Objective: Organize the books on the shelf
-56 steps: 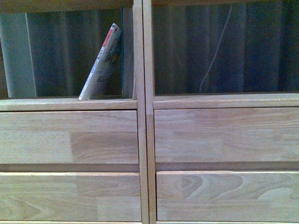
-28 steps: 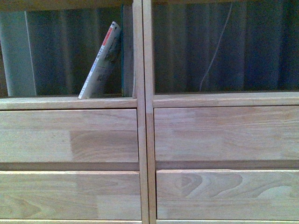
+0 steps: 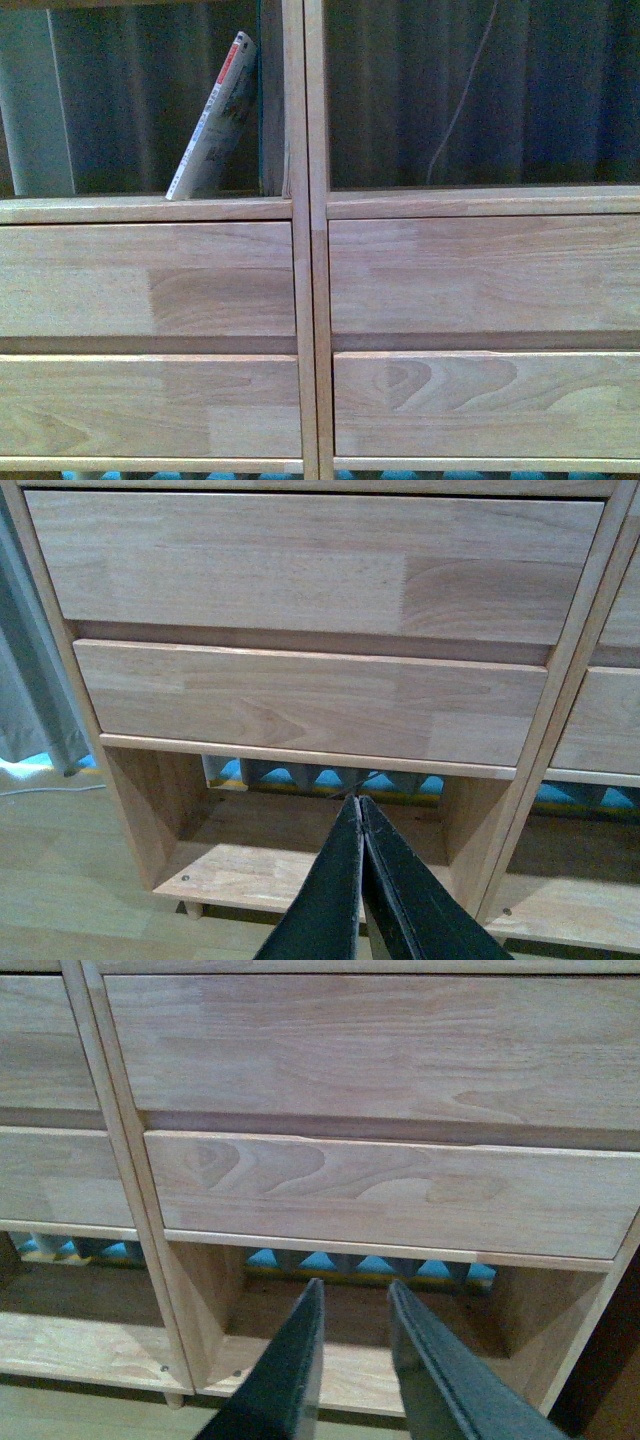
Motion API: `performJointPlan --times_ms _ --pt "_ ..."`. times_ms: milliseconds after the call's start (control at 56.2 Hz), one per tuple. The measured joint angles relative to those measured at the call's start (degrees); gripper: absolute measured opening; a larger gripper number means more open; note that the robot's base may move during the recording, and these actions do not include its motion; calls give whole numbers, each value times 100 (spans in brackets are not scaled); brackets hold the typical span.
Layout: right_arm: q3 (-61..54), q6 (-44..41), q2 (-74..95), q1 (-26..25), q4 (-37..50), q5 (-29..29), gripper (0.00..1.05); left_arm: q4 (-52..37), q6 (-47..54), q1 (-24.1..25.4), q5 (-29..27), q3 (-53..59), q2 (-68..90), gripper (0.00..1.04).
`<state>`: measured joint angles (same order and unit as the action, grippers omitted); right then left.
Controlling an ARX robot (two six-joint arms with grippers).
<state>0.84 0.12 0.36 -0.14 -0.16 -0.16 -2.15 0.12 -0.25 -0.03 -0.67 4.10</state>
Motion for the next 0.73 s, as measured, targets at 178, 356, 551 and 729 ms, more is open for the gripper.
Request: performJointPlan --times_ms 178,356,551,729 --pt "0 0 -2 0 0 0 69 197 0 0 0 0 -372 3" --pt "0 2 -2 0 0 0 98 205 0 0 0 0 -374 3" --pt "0 2 -2 0 0 0 98 205 0 0 0 0 -374 6" --pt "0 2 -2 0 0 0 98 205 -2 0 0 0 -374 43"
